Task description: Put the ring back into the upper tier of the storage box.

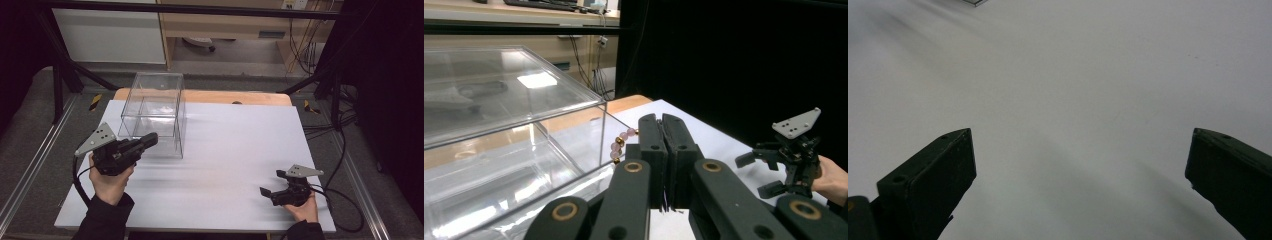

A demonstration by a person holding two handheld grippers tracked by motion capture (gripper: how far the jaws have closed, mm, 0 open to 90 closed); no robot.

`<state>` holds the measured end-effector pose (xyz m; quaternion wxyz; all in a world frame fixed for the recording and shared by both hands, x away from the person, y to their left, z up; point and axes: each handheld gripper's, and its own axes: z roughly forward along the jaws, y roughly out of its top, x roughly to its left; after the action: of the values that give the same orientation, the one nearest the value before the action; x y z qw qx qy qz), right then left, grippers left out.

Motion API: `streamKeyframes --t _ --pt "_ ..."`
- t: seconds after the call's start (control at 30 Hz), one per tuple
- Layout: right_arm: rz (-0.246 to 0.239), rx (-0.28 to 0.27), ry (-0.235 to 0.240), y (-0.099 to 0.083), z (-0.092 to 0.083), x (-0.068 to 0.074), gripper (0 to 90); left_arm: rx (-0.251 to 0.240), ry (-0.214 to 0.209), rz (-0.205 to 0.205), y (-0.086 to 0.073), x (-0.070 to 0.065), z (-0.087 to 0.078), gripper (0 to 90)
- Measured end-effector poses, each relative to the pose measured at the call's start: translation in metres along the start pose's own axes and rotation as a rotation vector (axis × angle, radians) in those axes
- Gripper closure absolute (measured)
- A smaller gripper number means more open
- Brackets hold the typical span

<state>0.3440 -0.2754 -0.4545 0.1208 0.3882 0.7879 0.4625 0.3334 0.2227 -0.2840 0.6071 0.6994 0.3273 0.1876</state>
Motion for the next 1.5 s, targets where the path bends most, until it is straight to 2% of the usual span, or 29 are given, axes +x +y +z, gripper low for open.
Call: streamKeyframes --t 0.47,0.73,1.07,1.5 --pt "0.0 -0.001 0.0 0.0 0.0 0.0 0.4 0.016 0.033 -0.018 0.007 0.019 0.003 87.9" --pt "0.003 0.0 0.0 0.0 0.0 0.0 0.4 0.048 0.068 -0.014 0.011 0.032 0.005 87.9" --pt "0.001 0.002 0.0 0.0 0.001 0.0 0.4 0.093 0.085 -0.031 0.004 0.044 0.01 87.8" --pt "-0.003 0.002 0.0 0.0 0.001 0.0 0.4 0.139 0.104 -0.039 -0.001 0.049 0.014 87.6"
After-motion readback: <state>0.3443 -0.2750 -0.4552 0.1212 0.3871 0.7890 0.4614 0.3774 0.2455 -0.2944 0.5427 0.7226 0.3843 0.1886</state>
